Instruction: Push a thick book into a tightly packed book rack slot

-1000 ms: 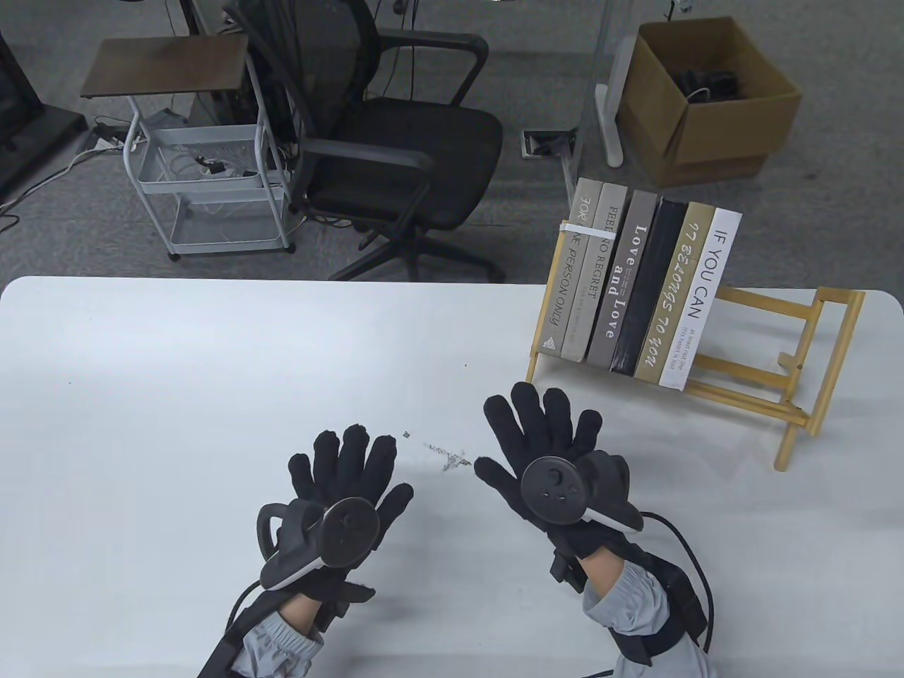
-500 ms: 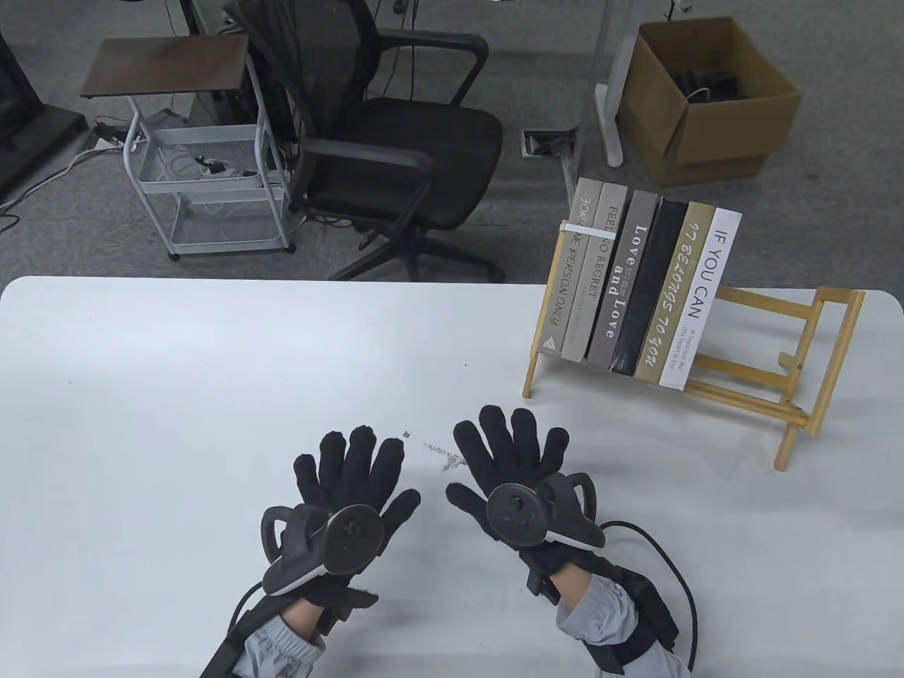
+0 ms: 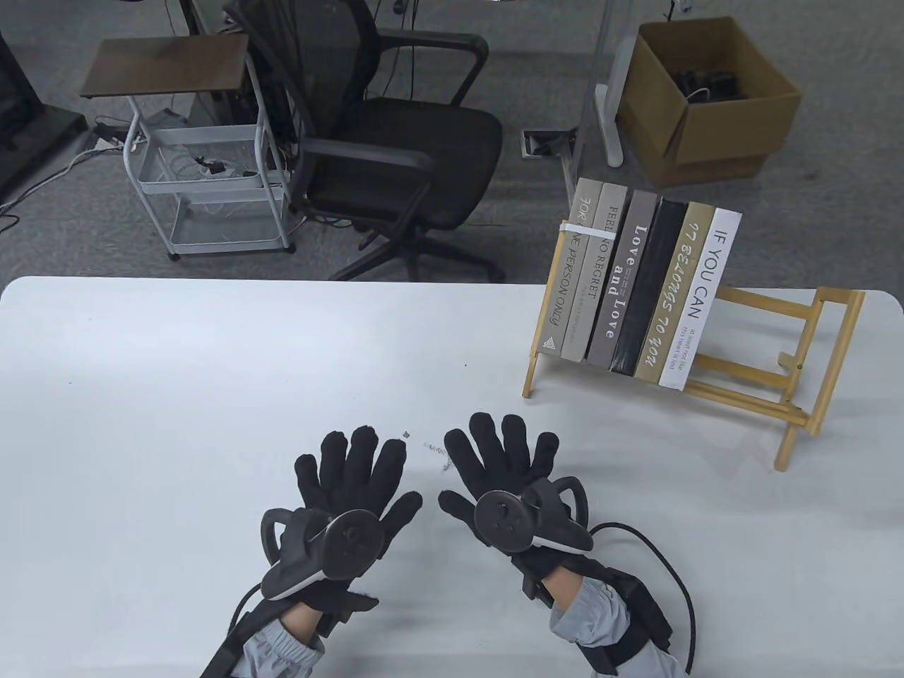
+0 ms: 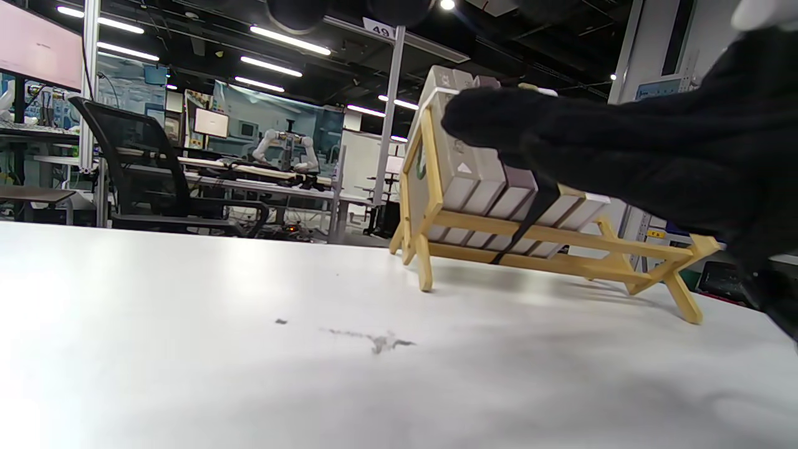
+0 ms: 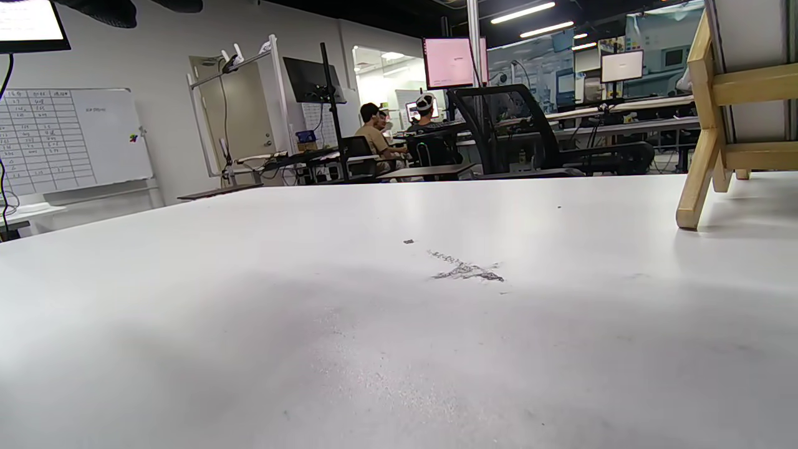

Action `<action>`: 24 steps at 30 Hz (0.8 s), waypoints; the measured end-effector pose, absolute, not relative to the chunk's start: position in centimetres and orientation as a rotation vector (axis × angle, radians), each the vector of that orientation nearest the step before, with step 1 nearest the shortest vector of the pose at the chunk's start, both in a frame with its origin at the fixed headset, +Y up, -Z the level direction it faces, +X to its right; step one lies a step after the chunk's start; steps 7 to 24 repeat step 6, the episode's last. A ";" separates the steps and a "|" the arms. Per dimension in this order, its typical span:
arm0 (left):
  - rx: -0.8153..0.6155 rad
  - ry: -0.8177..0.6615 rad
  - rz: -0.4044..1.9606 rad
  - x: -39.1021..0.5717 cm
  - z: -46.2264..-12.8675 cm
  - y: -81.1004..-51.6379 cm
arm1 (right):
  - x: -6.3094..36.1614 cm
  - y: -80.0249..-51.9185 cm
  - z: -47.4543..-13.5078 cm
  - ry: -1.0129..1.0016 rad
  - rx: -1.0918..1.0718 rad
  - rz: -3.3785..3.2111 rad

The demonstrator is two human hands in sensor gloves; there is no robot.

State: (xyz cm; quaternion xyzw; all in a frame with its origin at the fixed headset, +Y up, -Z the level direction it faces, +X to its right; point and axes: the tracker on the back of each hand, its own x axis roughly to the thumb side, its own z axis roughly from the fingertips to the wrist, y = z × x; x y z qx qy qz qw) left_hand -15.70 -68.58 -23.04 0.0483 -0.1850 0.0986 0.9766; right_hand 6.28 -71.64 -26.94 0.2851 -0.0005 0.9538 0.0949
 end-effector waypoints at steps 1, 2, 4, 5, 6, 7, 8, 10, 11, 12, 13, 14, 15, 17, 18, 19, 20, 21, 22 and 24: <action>0.097 -0.373 0.198 -15.7 -23.0 -68.6 | 6.3 -71.7 -26.9 0.001 0.844 2.829; 0.097 -0.373 0.198 -15.7 -23.0 -68.6 | 6.3 -71.7 -26.9 0.003 0.844 2.831; 0.097 -0.373 0.197 -15.7 -23.0 -68.5 | 6.3 -71.6 -26.9 0.007 0.841 2.834; 0.097 -0.374 0.198 -15.7 -23.0 -68.5 | 6.3 -71.6 -26.9 0.007 0.840 2.833; 0.097 -0.374 0.198 -15.7 -23.0 -68.5 | 6.3 -71.6 -26.9 0.006 0.838 2.831; 0.097 -0.374 0.198 -15.7 -23.0 -68.5 | 6.3 -71.6 -26.9 0.006 0.838 2.831; 0.097 -0.374 0.198 -15.7 -23.0 -68.5 | 6.3 -71.6 -26.9 0.006 0.838 2.831; 0.097 -0.374 0.198 -15.7 -23.0 -68.5 | 6.3 -71.6 -26.9 0.006 0.838 2.831; 0.097 -0.374 0.198 -15.7 -23.0 -68.5 | 6.3 -71.6 -26.9 0.006 0.838 2.831; 0.097 -0.374 0.198 -15.7 -23.0 -68.5 | 6.3 -71.6 -26.9 0.006 0.838 2.831; 0.097 -0.374 0.198 -15.7 -23.0 -68.5 | 6.3 -71.6 -26.9 0.006 0.838 2.831; 0.097 -0.374 0.198 -15.7 -23.0 -68.5 | 6.3 -71.6 -26.9 0.006 0.838 2.831; 0.097 -0.374 0.198 -15.7 -23.0 -68.5 | 6.3 -71.6 -26.9 0.006 0.838 2.831; 0.097 -0.374 0.198 -15.7 -23.0 -68.5 | 6.3 -71.6 -26.9 0.006 0.838 2.831; 0.097 -0.374 0.198 -15.7 -23.0 -68.5 | 6.3 -71.6 -26.9 0.006 0.838 2.831; 0.097 -0.374 0.198 -15.7 -23.0 -68.5 | 6.3 -71.6 -26.9 0.006 0.838 2.831; 0.097 -0.374 0.198 -15.7 -23.0 -68.5 | 6.3 -71.6 -26.9 0.006 0.838 2.831; 0.097 -0.374 0.198 -15.7 -23.0 -68.5 | 6.3 -71.6 -26.9 0.006 0.838 2.831; 0.097 -0.374 0.198 -15.7 -23.0 -68.5 | 6.3 -71.6 -26.9 0.006 0.838 2.831; 0.097 -0.374 0.198 -15.7 -23.0 -68.5 | 6.3 -71.6 -26.9 0.006 0.838 2.831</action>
